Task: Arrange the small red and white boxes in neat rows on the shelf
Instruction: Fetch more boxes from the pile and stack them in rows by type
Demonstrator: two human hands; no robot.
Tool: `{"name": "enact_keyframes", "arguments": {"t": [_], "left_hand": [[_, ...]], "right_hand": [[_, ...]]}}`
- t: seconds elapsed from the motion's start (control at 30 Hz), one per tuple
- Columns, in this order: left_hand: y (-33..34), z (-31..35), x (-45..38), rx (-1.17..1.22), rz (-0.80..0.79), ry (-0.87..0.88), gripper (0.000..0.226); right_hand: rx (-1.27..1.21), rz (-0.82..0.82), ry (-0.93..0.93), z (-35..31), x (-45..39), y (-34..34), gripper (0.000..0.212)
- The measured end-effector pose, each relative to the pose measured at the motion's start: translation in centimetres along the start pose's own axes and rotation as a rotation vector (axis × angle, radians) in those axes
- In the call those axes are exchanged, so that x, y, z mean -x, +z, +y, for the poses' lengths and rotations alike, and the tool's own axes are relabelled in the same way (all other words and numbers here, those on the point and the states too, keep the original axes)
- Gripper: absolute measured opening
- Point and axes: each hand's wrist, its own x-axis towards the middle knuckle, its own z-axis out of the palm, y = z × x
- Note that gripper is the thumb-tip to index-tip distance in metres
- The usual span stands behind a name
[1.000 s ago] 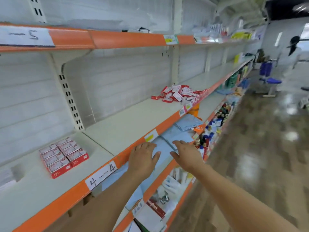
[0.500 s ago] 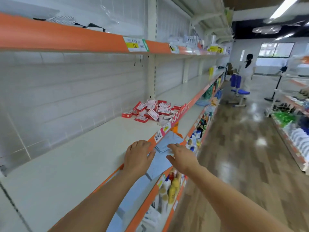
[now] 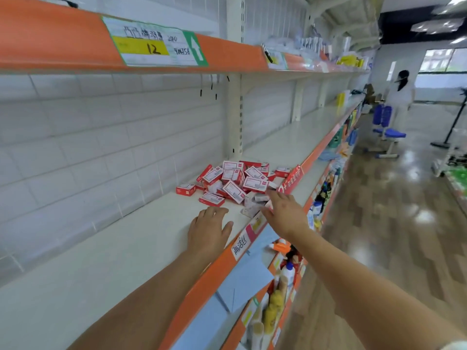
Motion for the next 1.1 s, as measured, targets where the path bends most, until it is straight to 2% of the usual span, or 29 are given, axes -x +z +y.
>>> {"name": "enact_keyframes", "arguments": {"t": [0.13,0.33,0.53,0.7,0.87,1.1], "left_hand": [[1.2,0.8,-4.6,-0.016,0.039,-0.060,0.045],[2.1,2.8,-11.8,0.014,0.119,-0.160,0.053],[3.3,3.4,-16.6,-0.014,0.069,-0.228,0.056],[4.3,3.3,-19.0,-0.091,-0.047,-0.246,0.054],[4.9,2.9,-19.8,-0.097,-0.108,-0.253,0.053],[5.1,2.5,-18.8,-0.070,-0.063,-0.218,0.052]], "right_hand": [[-0.031,0.000,-0.049,2.2,-5.4,0.6,0.058],[-0.045,-0.158,-0.096,4.5,-13.4,1.8,0.068],[-0.166,-0.243,-0.107,4.8,-18.8,4.0,0.071],[-0.233,-0.300,-0.063,4.7,-21.2,5.4,0.068],[-0.257,-0.268,-0.035,4.7,-21.8,6.2,0.067],[-0.305,-0.202,-0.033,3.7,-20.5,6.5,0.057]]}}
